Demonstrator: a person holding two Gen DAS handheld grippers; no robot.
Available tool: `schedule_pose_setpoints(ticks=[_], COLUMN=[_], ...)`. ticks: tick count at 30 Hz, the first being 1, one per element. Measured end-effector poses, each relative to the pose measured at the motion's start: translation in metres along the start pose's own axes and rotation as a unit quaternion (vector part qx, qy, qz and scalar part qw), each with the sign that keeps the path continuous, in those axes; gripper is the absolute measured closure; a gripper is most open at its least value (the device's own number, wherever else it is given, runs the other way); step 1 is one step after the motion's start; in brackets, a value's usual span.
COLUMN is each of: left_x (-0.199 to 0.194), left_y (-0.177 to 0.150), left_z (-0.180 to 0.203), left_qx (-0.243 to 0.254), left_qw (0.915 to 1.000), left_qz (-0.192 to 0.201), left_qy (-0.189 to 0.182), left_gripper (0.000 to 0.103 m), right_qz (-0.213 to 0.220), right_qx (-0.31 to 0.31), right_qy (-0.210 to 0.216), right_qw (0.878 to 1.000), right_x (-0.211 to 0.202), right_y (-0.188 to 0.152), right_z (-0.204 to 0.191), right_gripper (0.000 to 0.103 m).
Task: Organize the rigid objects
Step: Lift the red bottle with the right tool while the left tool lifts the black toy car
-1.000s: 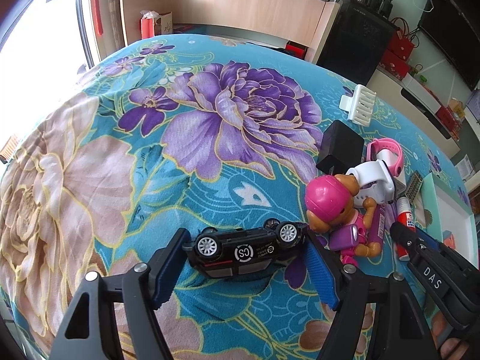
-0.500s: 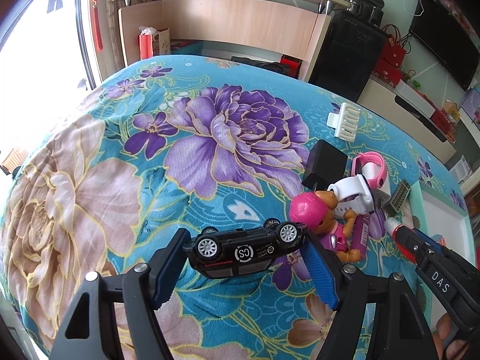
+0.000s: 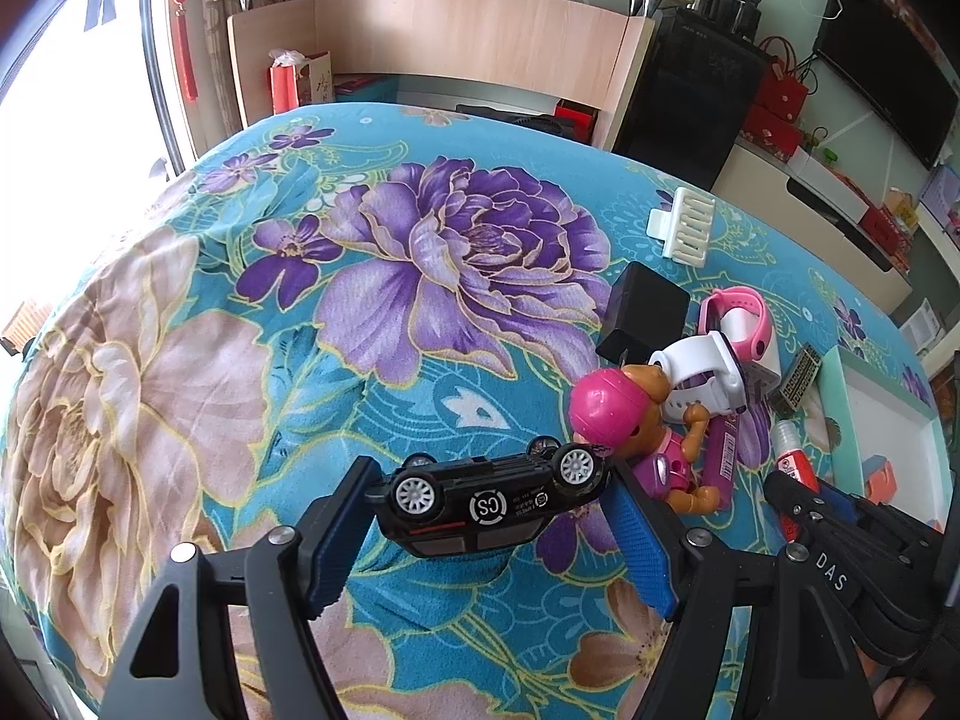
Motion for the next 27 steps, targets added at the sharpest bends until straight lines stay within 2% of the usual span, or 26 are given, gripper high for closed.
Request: schedule_pose_setpoints(ticks=[7,12,18,22,27], left_x=[0.003,-0.012,-0.028,-0.035,-0.041], left_y=[-0.001,0.003,0.005,0.006,0.004], left_z=[0.002,0.002,0.004,0.013,0.039], left_qx=[0.004,0.002,0.006,0.016,0.044], left_qw=[1.0,0.9999,0.9993,0.9989,0.9977], left_qz=[-0.004,0.017,0.036,0.042,0.046], left_qy=[0.002,-0.002,-0.007,-0.012,-0.022], left_gripper=[0.026,0.026,0.026,0.026,0.026], right_qz=[0.004,0.026,0.065,0.078,0.069], right_qx=[-0.012,0.001,0.014,0.032,0.081], right_qy=[-0.011,0.029,0.043,0.038,0.021], right_qw=[1.0,0.999,0.997,0.996,0.994], right_x=[0.0,-0.014,-0.043,-0.057,-0.063], right_y=[0.002,0.004,0.007,0.005,-0.005], right_z=[-0.002,-0.003,0.002,0.015,0.054], right_gripper=[0.082,0.082,0.082,0.082,0.082])
Point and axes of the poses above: each gripper's, at about its wrist camera, not at the fingertips, and x roughly the way its jaws point, z to its right, y to its top, the point moved 10 cm from there along x, roughly the way its jaws point, and after that the axes turned 15 degrees about -z, right-handed, at the moved point
